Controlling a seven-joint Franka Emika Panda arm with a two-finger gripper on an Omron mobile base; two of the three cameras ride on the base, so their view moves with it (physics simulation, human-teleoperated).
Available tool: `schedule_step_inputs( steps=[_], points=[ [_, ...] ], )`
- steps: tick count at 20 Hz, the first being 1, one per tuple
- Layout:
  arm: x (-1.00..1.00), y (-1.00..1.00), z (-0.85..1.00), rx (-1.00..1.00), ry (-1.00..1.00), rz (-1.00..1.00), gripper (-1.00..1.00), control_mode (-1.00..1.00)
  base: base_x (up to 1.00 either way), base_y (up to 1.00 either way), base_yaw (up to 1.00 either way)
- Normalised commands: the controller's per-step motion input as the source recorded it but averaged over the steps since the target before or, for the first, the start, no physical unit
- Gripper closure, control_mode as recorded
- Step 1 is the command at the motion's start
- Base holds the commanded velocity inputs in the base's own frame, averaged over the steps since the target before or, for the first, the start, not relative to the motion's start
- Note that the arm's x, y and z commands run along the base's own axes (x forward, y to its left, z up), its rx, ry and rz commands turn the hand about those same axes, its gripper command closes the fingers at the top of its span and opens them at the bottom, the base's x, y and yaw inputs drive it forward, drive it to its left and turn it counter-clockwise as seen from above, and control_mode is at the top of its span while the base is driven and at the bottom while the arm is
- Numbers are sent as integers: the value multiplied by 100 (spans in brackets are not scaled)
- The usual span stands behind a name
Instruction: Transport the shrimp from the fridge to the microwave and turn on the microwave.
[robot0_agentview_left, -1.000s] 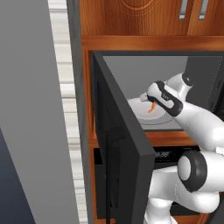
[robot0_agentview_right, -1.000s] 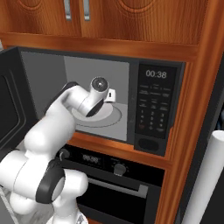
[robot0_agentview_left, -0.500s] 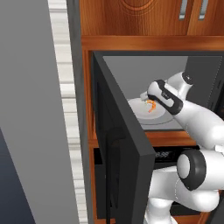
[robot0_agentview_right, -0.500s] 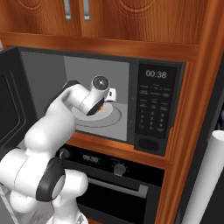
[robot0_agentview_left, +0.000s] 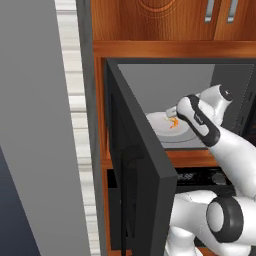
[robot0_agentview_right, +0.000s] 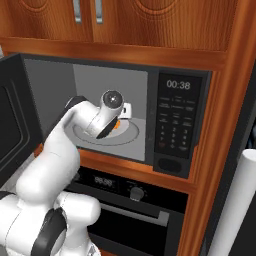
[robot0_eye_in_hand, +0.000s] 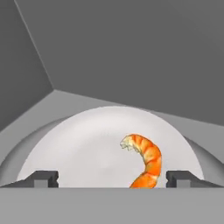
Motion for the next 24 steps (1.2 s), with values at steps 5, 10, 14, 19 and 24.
schedule_step_inputs(
  steps=[5,10,14,19,24],
  points=[
    [-100,0,1,-3,-2,0,-100,-100,0,0,0],
    [-100,0,0,-13,0,1,-100,-100,0,0,0],
    [-100,0,0,-17,-1,5,-100,-100,0,0,0],
    [-100,0,0,-16,-3,8,-100,-100,0,0,0],
    [-100,0,0,-17,-10,13,-100,-100,0,0,0]
  ],
)
